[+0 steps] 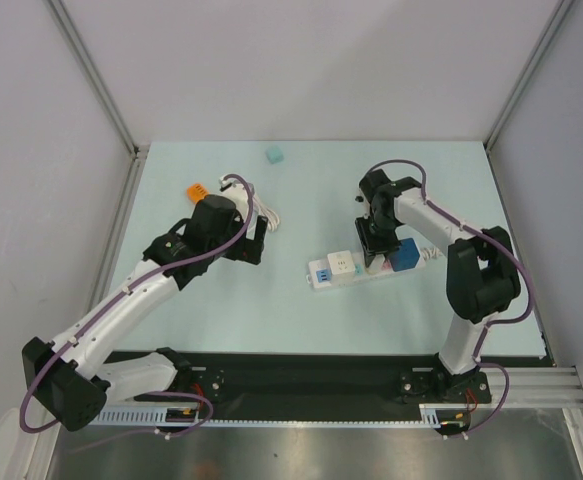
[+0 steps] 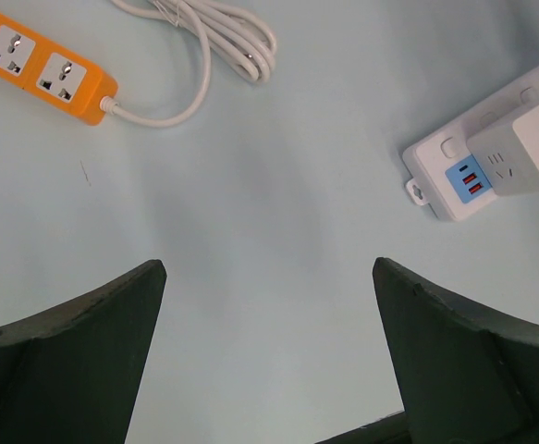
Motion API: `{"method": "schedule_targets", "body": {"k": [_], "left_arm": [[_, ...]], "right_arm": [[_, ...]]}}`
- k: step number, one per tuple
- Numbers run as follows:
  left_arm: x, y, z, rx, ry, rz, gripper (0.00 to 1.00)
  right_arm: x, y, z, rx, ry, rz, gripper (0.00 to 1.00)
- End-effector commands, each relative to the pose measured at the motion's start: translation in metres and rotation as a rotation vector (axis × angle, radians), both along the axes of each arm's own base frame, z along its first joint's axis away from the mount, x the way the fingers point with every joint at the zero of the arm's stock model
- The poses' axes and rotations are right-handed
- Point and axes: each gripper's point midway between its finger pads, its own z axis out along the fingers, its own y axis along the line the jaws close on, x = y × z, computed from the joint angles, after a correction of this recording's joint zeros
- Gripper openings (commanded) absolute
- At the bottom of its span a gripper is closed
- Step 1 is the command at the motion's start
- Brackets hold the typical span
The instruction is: Insert the plug
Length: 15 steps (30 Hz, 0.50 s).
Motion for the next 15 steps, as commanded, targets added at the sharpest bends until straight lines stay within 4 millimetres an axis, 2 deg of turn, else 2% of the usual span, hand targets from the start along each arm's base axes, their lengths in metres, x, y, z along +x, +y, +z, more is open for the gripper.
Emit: {"method": "schedule_targets", "body": {"k": [1,15], "left_arm": [[0.005,0.0025,0.0077,0.005,-0.036,0.005,1.0],[0.0044,0.0016,0.008,0.001,-0.035,0.0,1.0]], "right_arm": [[-0.005,-0.0044,-0.0066,-0.029,0.013,0.021,0.0],[-0.0004,0.0005,-0.0103,0.004,0.029,0.034,0.0]]}}
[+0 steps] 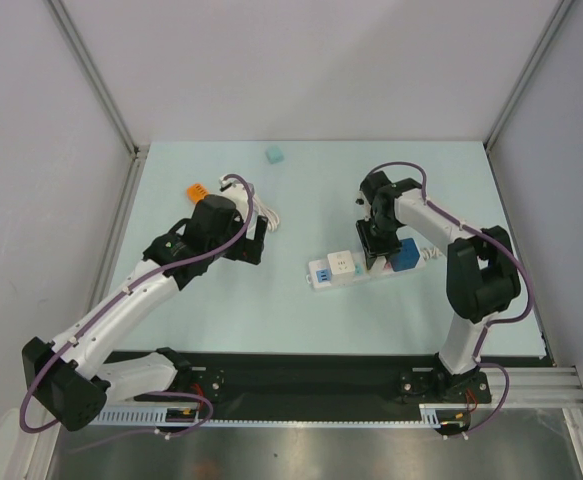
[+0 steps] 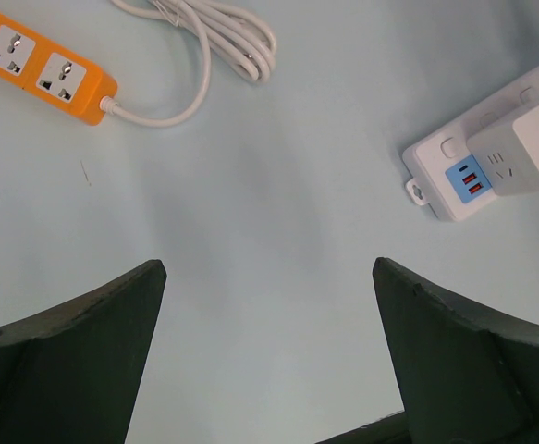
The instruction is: Insert the plug
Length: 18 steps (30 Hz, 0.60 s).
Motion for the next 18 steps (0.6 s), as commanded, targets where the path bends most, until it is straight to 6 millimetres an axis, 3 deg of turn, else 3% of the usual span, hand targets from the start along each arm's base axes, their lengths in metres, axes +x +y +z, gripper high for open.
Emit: {"method": "schedule_targets", "body": {"k": [1,11,18], "left_arm": [[0.004,0.002,0.008,0.001,-0.035,0.001,1.0],[0.004,0.002,0.009,-0.001,-0.036,-0.001,1.0],[0.004,0.001,0.008,-0.001,-0.035,-0.002,1.0]], "right_arm": [[0.007,0.005,-0.002,0.014,0.0,0.019,0.0],[0.014,0.001,-0.014,-0.026,0.018,0.012,0.0],[0.003,-0.002,-0.033,-0.057,0.043,-0.001,0.0]]}}
